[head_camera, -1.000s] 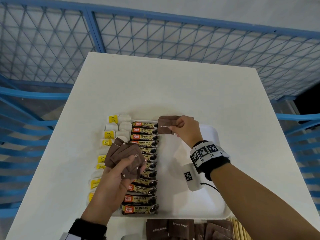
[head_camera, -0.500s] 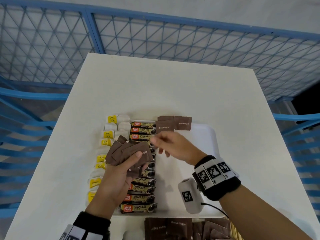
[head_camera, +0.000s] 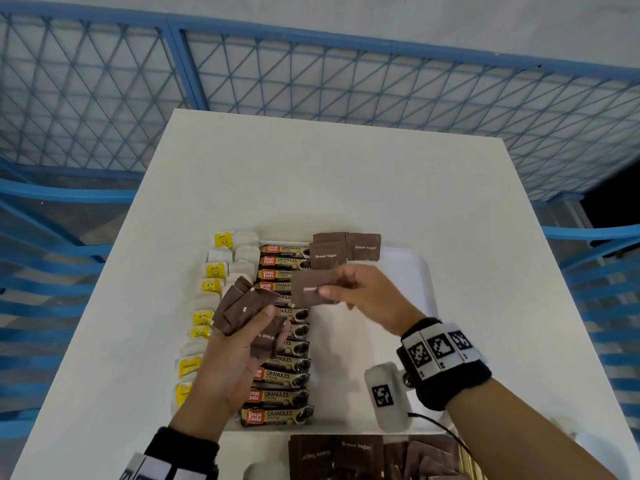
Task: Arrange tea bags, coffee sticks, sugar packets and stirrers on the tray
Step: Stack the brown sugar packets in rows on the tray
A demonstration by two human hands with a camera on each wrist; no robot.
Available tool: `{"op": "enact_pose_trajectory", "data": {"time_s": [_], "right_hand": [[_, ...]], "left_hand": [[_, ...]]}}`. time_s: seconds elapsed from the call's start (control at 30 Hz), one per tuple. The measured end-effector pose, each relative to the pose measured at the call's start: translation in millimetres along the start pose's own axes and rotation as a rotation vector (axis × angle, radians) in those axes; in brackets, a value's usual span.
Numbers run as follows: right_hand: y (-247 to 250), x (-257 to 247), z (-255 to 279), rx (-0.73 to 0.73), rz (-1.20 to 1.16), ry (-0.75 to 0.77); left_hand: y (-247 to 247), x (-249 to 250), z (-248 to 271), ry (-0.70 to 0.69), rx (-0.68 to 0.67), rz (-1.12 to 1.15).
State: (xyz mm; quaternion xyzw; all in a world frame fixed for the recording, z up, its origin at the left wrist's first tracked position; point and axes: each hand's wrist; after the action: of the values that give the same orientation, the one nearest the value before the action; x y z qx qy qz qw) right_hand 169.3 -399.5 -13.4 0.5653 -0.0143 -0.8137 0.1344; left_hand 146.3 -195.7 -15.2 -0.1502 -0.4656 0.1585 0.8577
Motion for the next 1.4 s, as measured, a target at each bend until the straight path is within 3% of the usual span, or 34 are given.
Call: {"op": "enact_pose_trajectory", "data": {"time_s": [0.13,0.27,0.67,1.0,1.1,1.2,1.27,1.4], "right_hand": [[37,20,-14,0.268,0.143,-0.070],[63,36,-30,0.418,0.208,-0.148],[57,34,-43,0.557,0.319,-0.141],[41,23,-26,0.681,0.415,-0.007],[24,8,-12,0.549,0.388,0.067],[3,-3,4,0.110,0.278,0.066],[-12,-6,15,-0.081,0.162,0.061],[-34,-2,27,-0.065,-0.015,0.091]], "left_hand": [[4,1,1,0.034,0.040,0.022],[2,1,4,0.054,0.035,0.048],[-4,3,6,0.099,-0.041,0.136],[-11,-1,5,0.064,-0.016,0.028],[-15,0,7,0.026,-0.041,0.006],[-18,0,8,-0.006,-0.058,-0.027],[-18,0,8,-0.025,-0.072,-0.050],[-19,0,10,-0.028,-0.115,-0.110]]}}
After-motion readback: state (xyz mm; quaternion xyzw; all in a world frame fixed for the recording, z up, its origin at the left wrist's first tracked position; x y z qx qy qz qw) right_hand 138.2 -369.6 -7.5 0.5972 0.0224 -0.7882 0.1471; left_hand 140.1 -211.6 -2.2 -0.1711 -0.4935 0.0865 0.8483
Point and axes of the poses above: each hand's wrist, its own z-axis away from the middle knuckle, its own y-axis out of the back of the hand, x = y × z
